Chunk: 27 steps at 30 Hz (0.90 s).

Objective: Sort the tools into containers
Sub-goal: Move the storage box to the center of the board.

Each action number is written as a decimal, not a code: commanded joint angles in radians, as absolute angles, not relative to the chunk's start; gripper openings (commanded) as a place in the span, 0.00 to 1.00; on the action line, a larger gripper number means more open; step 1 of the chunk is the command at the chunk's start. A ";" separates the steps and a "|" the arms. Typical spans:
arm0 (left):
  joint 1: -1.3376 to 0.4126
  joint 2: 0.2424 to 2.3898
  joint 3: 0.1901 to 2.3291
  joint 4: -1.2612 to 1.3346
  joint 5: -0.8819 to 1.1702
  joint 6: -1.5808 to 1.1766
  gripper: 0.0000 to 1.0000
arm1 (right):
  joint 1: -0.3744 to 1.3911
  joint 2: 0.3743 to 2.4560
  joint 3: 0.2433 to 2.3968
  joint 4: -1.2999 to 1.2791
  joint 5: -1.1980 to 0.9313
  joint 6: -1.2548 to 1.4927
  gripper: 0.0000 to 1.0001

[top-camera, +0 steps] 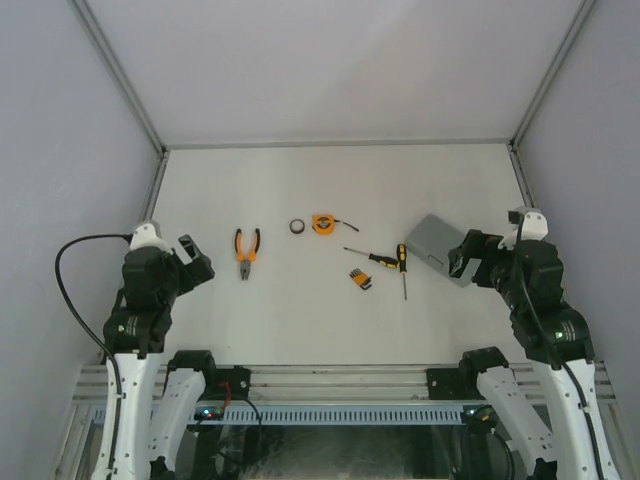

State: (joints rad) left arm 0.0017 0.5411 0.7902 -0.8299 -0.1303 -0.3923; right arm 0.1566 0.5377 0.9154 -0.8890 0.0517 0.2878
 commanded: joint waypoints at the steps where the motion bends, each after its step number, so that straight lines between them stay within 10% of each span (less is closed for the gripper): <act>1: -0.010 0.571 0.871 -0.790 -0.213 -0.365 0.99 | 0.177 0.580 0.998 -0.871 0.118 0.371 0.99; 12: -0.016 0.600 0.897 -0.728 -0.205 -0.385 1.00 | 0.137 0.767 1.070 -0.849 0.046 0.382 0.99; 22: 0.017 0.646 0.887 -0.659 -0.082 -0.412 1.00 | -0.337 1.177 1.081 -0.652 -0.388 0.422 0.97; 27: 0.020 0.668 0.869 -0.631 -0.008 -0.428 1.00 | -0.392 1.282 1.075 -0.538 -0.278 0.522 0.96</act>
State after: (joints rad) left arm 0.0135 0.6571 0.8543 -0.7033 -0.0895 -0.4084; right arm -0.3676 1.2533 1.0645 -0.6888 -0.2951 0.4248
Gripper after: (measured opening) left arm 0.996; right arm 0.963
